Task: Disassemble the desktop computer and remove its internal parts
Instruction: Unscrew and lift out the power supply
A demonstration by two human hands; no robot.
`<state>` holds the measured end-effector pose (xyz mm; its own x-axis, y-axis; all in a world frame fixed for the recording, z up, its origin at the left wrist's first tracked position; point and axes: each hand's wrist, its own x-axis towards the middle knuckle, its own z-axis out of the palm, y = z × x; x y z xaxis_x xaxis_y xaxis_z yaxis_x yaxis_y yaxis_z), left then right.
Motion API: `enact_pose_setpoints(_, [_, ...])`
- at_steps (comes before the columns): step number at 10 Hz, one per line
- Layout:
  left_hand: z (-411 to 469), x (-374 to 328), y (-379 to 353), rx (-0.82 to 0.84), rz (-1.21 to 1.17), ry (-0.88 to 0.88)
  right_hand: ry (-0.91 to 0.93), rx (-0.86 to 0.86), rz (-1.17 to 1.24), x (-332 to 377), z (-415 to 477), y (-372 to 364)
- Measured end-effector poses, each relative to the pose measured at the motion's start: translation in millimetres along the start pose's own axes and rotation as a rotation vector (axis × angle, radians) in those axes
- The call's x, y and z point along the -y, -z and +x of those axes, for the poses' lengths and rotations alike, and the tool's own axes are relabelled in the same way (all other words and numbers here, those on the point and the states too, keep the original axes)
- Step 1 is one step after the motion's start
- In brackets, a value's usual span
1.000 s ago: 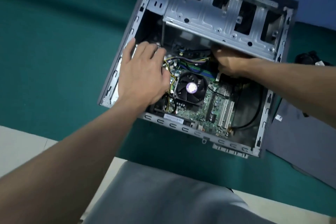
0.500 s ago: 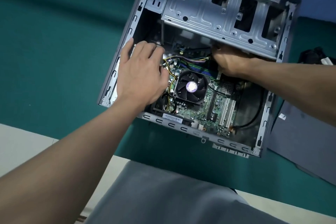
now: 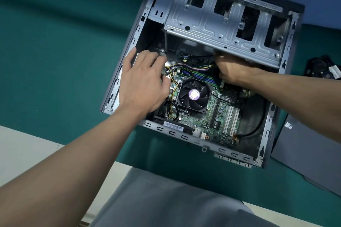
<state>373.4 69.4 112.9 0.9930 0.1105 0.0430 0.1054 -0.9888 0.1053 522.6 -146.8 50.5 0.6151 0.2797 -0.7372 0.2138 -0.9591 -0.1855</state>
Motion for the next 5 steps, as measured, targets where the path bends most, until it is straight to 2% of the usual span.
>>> enact_pose_setpoints(2, [0.8, 0.1, -2.1, -0.006, -0.001, 0.011, 0.043, -0.038, 0.024, -3.5, 10.3, 11.2])
enact_pose_setpoints(3, [1.0, -0.6, -1.2, 0.002, 0.0, 0.009, 0.15, -0.129, -0.03, 0.6, 2.9, 8.3])
enact_pose_setpoints(4, [0.0, -0.5, -1.7, 0.001, 0.005, 0.01, 0.179, -0.163, -0.074, -1.1, 1.5, 9.1])
enact_pose_setpoints(5, [0.3, 0.1, -1.1, 0.01, -0.002, 0.013, 0.215, -0.145, -0.057, -2.6, 7.8, 10.2])
